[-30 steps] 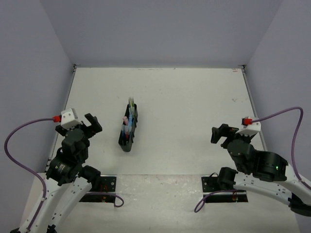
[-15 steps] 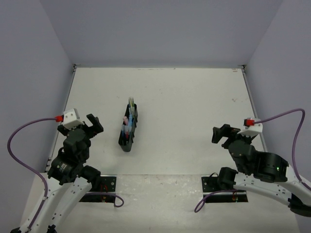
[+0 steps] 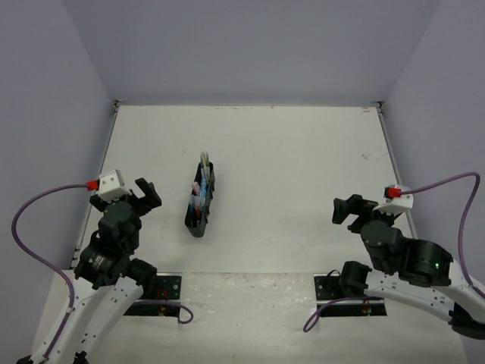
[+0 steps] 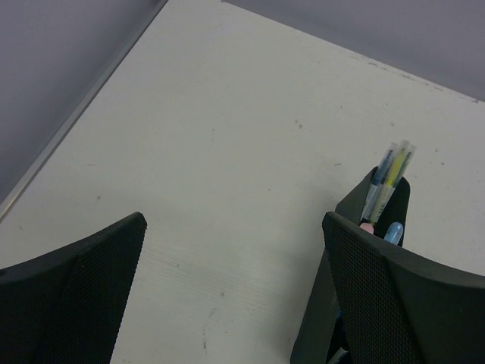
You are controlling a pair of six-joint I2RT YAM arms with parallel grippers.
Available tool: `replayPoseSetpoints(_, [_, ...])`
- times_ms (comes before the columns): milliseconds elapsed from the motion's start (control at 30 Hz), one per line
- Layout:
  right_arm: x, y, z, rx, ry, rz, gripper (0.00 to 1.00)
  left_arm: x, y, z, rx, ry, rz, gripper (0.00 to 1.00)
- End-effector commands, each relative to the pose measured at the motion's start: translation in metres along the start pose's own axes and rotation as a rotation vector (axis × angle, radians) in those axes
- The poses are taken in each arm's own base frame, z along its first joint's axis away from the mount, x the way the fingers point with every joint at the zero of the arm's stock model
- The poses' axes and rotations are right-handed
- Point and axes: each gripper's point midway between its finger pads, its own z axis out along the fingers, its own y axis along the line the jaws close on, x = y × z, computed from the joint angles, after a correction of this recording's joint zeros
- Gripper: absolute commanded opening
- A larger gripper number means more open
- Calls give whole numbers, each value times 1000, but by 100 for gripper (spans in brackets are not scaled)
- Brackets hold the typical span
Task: Sort the stationery into containers
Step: Reset both arms
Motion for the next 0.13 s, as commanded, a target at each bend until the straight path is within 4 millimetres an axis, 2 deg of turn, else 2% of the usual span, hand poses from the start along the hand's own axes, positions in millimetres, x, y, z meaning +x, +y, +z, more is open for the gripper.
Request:
replayPoseSetpoints(0, [-3, 2, 1, 5, -19, 48, 99, -8, -2, 1, 10, -35, -1, 100])
replayPoseSetpoints(100, [-2, 2, 2, 7, -16, 43, 99, -8, -3, 1, 13, -34, 1, 100])
